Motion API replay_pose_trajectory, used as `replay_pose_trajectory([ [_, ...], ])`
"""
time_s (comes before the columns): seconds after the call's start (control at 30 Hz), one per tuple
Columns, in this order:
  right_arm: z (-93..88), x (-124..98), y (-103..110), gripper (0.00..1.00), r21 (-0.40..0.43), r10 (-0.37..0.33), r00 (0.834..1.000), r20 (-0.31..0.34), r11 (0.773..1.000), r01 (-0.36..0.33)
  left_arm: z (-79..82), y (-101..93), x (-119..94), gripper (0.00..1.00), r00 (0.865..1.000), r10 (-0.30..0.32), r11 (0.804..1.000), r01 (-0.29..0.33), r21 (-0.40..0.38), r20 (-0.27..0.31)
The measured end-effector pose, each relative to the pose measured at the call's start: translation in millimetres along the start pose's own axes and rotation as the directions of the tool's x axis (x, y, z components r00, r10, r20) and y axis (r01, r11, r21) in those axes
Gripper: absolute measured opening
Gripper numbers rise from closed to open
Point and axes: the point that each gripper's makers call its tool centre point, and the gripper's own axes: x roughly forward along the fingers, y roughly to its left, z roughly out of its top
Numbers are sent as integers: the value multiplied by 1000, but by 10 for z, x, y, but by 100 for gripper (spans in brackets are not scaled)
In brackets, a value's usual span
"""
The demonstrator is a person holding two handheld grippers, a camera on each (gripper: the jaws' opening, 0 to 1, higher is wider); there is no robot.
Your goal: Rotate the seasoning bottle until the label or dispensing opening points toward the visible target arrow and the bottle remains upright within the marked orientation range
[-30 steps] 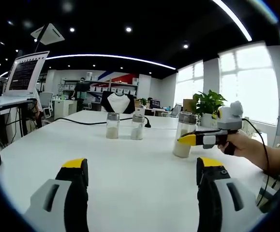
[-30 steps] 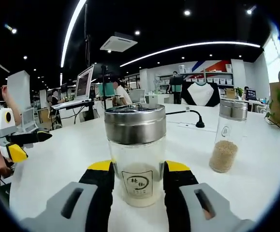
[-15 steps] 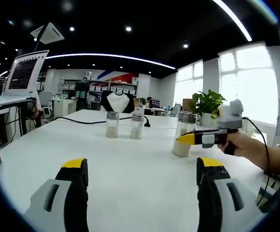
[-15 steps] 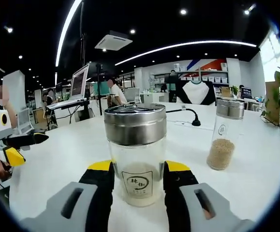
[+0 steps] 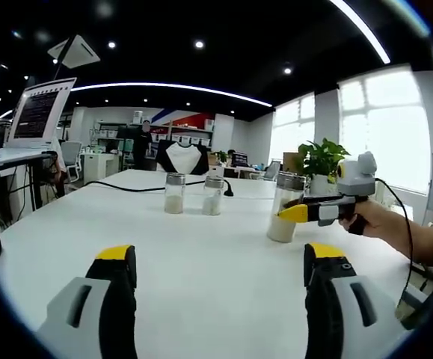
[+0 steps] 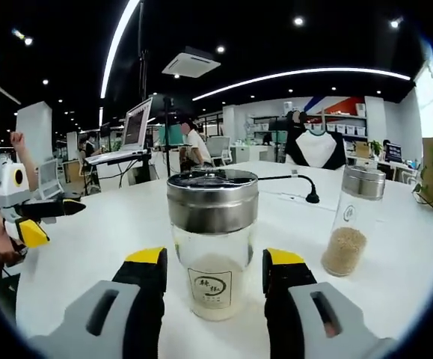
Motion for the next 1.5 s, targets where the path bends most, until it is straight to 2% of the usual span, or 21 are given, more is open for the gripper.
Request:
replay_pose_trajectory([
  [0.1,43,-18,12,52,-34,47,999,9,998,-47,2,-5,-4,98,1000,-1,1000,1,-1,1],
  [0.37,16,-34,18,56,-26,189,982,19,982,-188,14,-36,-3,98,1000,-7,1000,7,7,2],
  [0.47,-14,-72,2,56,-48,234,972,29,972,-232,24,-42,-3,98,1000,-9,1000,9,7,5],
  [0.57,-40,-83,15,56,-47,301,953,37,953,-299,26,-44,-2,98,1000,-8,1000,8,8,4],
  [0.73,-97,-53,5,55,-72,340,940,31,939,-337,32,-67,9,98,1000,-16,1000,16,6,9],
  [0.8,-58,-51,29,55,-49,370,926,67,929,-368,35,-71,13,98,1000,-16,1000,16,12,8],
  [0.93,-50,-49,47,52,-77,409,909,78,912,-404,21,-73,23,98,1000,-18,1000,18,9,4],
  [0.97,3,-62,83,52,-74,433,895,108,901,-427,16,-73,26,98,1000,-18,1000,18,10,2],
  [1.07,101,-86,132,51,-68,467,871,151,884,-462,12,-76,31,98,1000,-20,1000,20,10,1],
  [1.13,112,-84,151,49,-63,479,865,151,878,-475,5,-78,35,98,1000,-19,1000,19,11,-2],
  [1.23,149,-86,219,47,-65,513,844,154,858,-509,2,-83,38,98,1000,-21,1000,21,12,-3],
  [1.37,153,-50,246,46,-68,517,843,145,856,-513,-3,-82,41,98,1000,-21,1000,21,11,-5],
  [1.43,102,-13,243,46,-69,517,848,118,856,-512,-3,-80,41,98,1000,-21,1000,21,12,-5],
  [1.5,86,-6,240,42,-64,516,849,114,857,-512,-2,-79,40,98,1000,-22,1000,22,10,-5],
])
